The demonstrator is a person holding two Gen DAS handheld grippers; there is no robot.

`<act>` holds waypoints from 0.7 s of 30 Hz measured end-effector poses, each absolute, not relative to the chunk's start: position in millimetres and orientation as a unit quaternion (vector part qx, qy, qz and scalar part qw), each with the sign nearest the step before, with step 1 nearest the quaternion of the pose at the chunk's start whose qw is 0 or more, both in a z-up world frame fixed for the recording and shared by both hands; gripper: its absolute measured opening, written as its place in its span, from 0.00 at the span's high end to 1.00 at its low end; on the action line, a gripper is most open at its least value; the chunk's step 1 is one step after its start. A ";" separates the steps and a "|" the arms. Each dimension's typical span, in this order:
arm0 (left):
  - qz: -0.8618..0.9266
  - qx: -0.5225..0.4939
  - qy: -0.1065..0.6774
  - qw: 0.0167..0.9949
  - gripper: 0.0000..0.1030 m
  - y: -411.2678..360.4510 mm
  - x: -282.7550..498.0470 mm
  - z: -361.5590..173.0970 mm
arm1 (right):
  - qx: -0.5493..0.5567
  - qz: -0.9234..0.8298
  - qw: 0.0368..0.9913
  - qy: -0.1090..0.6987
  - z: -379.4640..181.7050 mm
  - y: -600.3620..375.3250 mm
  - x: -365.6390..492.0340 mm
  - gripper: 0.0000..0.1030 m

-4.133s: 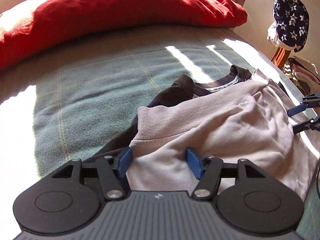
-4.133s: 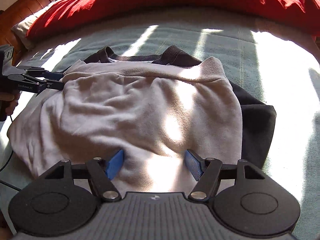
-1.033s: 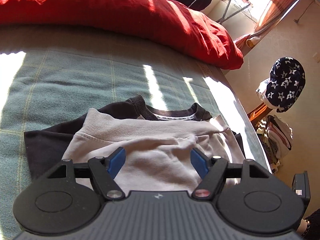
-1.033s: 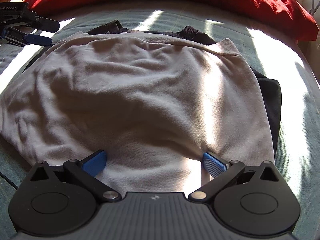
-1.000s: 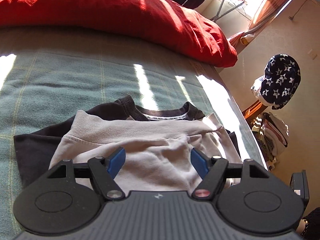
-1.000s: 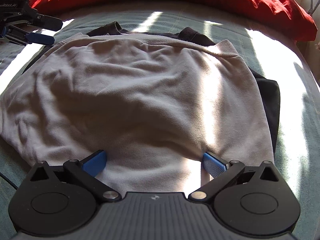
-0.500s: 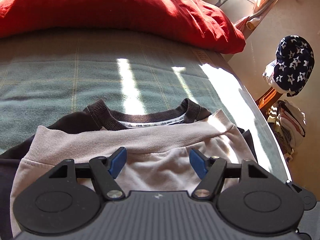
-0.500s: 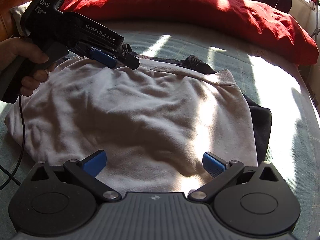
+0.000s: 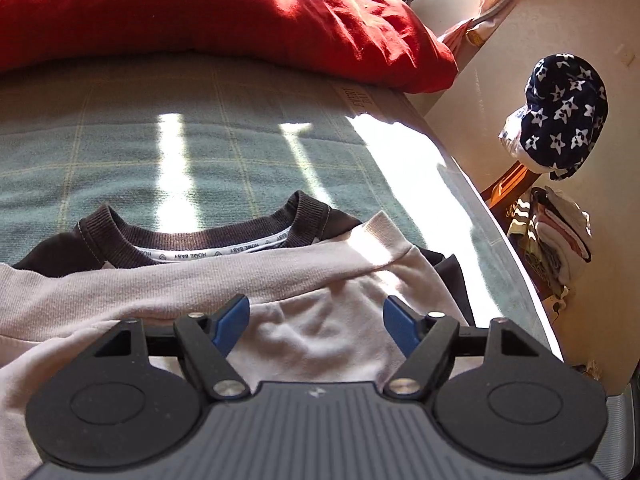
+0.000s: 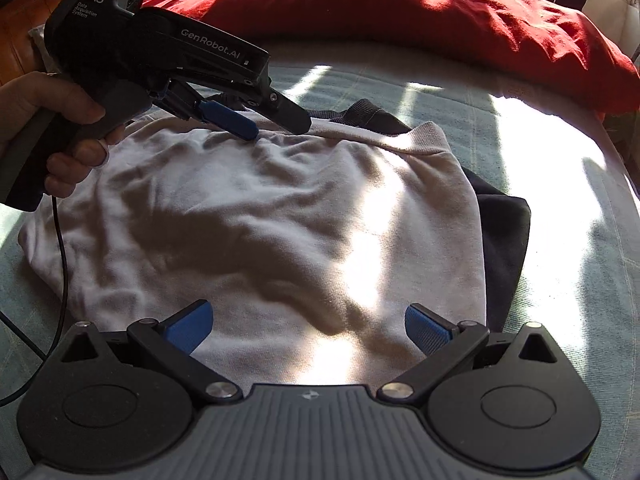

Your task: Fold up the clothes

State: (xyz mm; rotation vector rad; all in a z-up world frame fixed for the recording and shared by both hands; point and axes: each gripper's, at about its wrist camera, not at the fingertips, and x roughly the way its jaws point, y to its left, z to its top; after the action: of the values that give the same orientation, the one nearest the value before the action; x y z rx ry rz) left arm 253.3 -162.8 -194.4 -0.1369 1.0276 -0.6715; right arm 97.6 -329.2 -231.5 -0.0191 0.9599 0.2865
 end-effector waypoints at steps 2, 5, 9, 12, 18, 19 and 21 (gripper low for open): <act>-0.316 -0.056 0.484 0.814 0.28 -160.6 245.2 -185.5 | -0.003 0.134 0.878 0.461 -231.2 -331.6 97.0 0.00; -0.312 -0.056 0.491 0.811 0.28 -152.5 229.0 -183.3 | 0.000 0.128 0.879 0.459 -228.9 -330.9 95.5 0.00; -0.294 -0.063 0.505 0.809 0.28 -140.0 211.9 -193.0 | 0.001 0.115 0.882 0.456 -224.8 -327.0 91.2 0.00; -0.299 -0.074 0.521 0.796 0.28 -134.8 206.9 -205.7 | 0.009 0.110 0.878 0.465 -225.7 -320.9 89.1 0.00; -0.318 -0.082 0.509 0.795 0.27 -122.9 202.7 -198.8 | -0.011 0.122 0.874 0.471 -221.7 -294.6 86.7 0.00; -0.322 -0.079 0.502 0.799 0.27 -119.3 201.2 -193.3 | -0.015 0.124 0.873 0.471 -220.8 -289.9 86.3 0.00; -0.318 -0.070 0.492 0.808 0.26 -108.8 196.4 -185.8 | -0.018 0.126 0.872 0.474 -220.5 -280.6 85.4 0.00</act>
State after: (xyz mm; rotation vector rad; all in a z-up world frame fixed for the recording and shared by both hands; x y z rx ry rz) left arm 196.4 -108.8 -185.8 -0.1504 1.0517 -0.6797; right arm 85.4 -280.6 -220.5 -0.0384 0.9898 0.2627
